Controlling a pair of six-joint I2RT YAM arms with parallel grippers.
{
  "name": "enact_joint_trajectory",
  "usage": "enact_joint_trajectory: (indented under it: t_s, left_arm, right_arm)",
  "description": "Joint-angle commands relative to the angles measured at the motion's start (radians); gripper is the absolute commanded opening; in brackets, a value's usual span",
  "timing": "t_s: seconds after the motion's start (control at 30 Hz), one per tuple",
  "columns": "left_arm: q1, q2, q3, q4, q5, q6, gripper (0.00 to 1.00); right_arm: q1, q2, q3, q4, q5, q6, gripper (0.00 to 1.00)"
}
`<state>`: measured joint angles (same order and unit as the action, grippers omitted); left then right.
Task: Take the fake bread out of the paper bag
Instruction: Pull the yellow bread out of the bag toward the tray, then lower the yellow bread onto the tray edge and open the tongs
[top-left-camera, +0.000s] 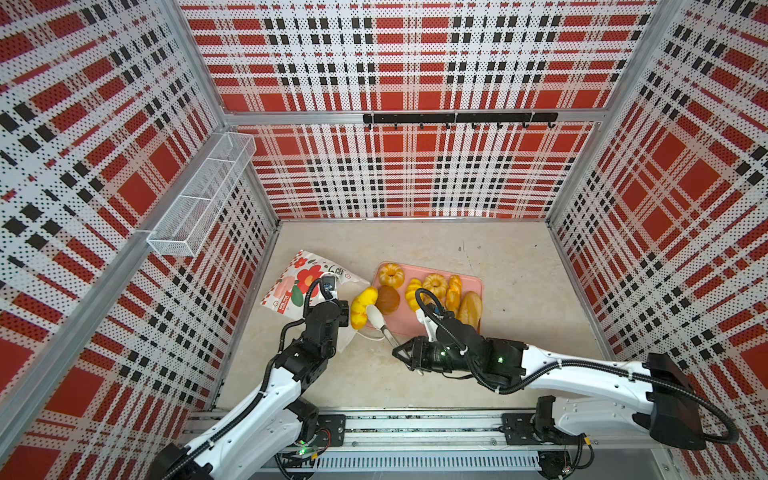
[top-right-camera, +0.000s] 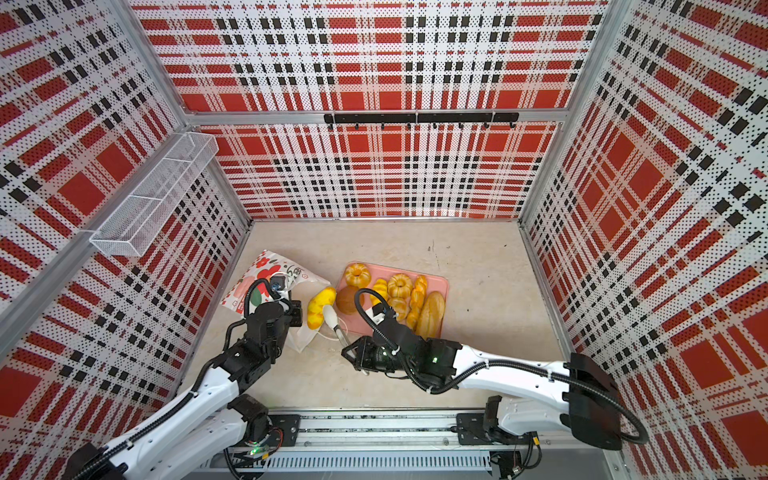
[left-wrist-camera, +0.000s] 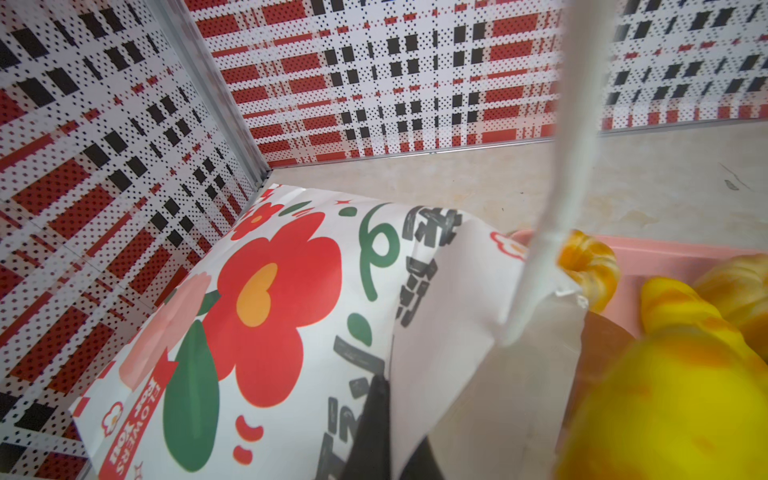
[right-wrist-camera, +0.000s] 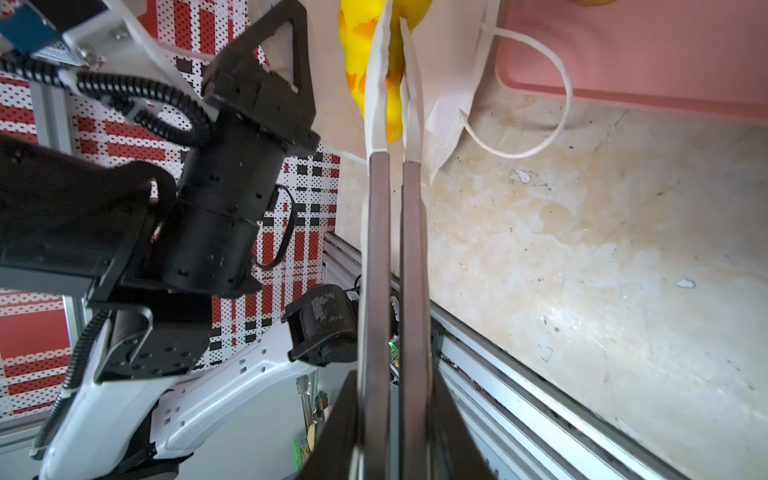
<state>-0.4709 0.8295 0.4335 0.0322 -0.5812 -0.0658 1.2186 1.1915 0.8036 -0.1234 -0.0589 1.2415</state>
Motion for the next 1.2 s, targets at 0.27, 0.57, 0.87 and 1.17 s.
enact_joint_trajectory:
  t_s: [0.27, 0.57, 0.87, 1.17]
  left_arm:
    - [0.096, 0.058, 0.040, 0.135, 0.014, -0.029, 0.00]
    - [0.112, -0.117, -0.052, 0.084, -0.006, -0.067, 0.00]
    - [0.138, -0.314, -0.058, -0.049, 0.003, -0.073, 0.00]
    - [0.159, -0.397, -0.057, -0.116, 0.032, -0.083, 0.00]
  right_arm:
    - [0.155, -0.251, -0.089, -0.065, 0.346, 0.194, 0.00]
    - [0.280, -0.248, -0.173, 0.025, 0.764, 0.531, 0.00]
    - [0.317, -0.067, -0.164, 0.090, 0.919, 0.821, 0.00]
    - [0.339, 0.160, -0.067, 0.113, 0.877, 1.023, 0.00]
